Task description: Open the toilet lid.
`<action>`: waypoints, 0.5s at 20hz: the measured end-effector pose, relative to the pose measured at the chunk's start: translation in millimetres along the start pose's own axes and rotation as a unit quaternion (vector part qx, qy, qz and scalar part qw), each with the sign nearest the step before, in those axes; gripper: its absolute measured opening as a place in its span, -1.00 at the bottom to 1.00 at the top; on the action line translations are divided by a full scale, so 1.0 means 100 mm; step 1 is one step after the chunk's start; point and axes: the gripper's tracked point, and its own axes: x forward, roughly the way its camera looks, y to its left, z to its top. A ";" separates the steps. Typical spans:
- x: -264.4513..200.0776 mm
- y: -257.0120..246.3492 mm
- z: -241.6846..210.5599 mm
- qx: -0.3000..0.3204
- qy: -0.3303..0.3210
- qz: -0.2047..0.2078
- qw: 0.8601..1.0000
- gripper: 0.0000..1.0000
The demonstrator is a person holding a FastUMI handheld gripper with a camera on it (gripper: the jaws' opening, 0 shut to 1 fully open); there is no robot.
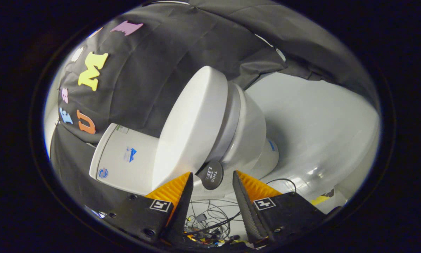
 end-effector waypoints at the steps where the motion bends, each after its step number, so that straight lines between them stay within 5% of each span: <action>1: -0.01 0.02 0.01 0.012 -0.002 0.008 1.000 0.40; 10: 0.11 0.06 0.03 0.066 0.002 0.046 0.997 -0.38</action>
